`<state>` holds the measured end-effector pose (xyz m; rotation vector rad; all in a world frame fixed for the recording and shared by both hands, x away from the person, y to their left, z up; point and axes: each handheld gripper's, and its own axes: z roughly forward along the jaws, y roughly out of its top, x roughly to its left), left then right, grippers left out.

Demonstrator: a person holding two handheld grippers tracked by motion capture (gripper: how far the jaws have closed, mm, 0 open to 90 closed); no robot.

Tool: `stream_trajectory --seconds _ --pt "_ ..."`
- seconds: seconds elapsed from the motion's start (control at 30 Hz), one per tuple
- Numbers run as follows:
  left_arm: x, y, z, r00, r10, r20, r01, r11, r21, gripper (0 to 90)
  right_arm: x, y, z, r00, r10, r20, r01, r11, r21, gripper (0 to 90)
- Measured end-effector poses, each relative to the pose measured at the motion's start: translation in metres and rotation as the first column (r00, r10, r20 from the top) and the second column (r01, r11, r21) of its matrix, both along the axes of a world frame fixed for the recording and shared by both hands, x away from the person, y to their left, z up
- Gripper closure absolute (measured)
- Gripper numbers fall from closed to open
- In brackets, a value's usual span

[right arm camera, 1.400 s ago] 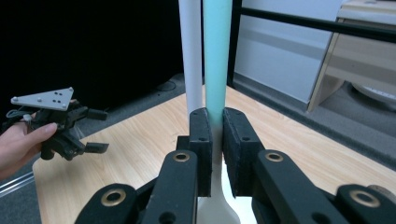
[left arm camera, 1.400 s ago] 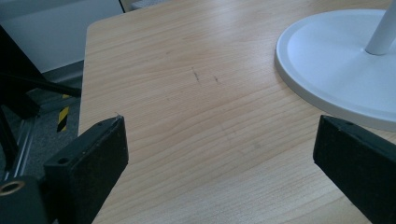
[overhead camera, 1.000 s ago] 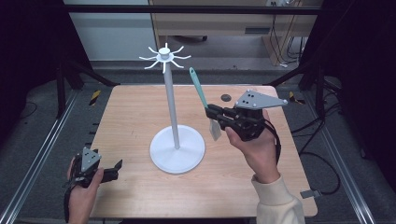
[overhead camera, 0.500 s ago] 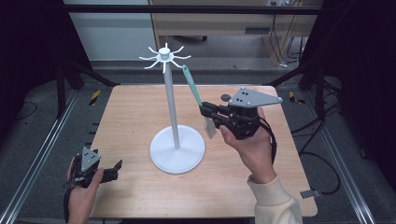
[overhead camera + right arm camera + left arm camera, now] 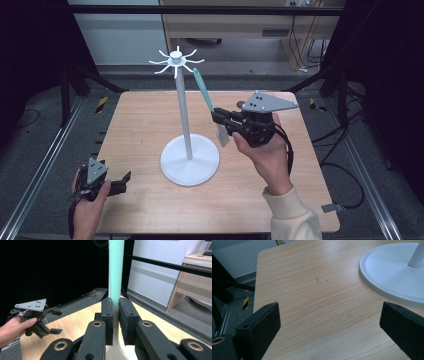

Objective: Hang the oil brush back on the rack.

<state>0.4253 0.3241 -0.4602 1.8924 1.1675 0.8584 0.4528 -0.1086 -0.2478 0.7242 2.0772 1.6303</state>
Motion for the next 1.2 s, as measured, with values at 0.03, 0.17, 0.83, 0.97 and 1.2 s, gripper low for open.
stream_trajectory --seconds 0.03,0.17,0.83,0.97,1.2 --pt "0.0 0.0 0.0 1.0 0.0 0.0 0.0 1.0 0.0 2.8 0.0 0.001 0.0 1.0 0.001 -0.002 -0.001 1.0 -0.003 82.4" --pt "0.0 0.0 0.0 1.0 0.0 -0.001 0.0 1.0 0.0 2.8 0.003 0.004 -0.002 1.0 0.002 -0.008 -0.002 1.0 -0.003 82.4" --pt "0.0 -0.001 0.0 1.0 -0.003 -0.003 0.003 1.0 -0.002 2.8 0.013 0.016 -0.009 0.9998 0.007 -0.017 -0.007 1.0 0.022 82.2" --pt "-0.001 0.0 -0.001 1.0 -0.004 -0.004 0.004 1.0 -0.005 2.8 0.013 0.016 -0.01 0.9998 0.007 -0.019 -0.007 1.0 0.024 82.1" --pt "-0.001 0.0 -0.001 1.0 -0.003 -0.004 0.003 1.0 -0.001 2.8 0.015 0.018 -0.012 0.9998 0.015 -0.012 -0.014 1.0 0.023 82.0"
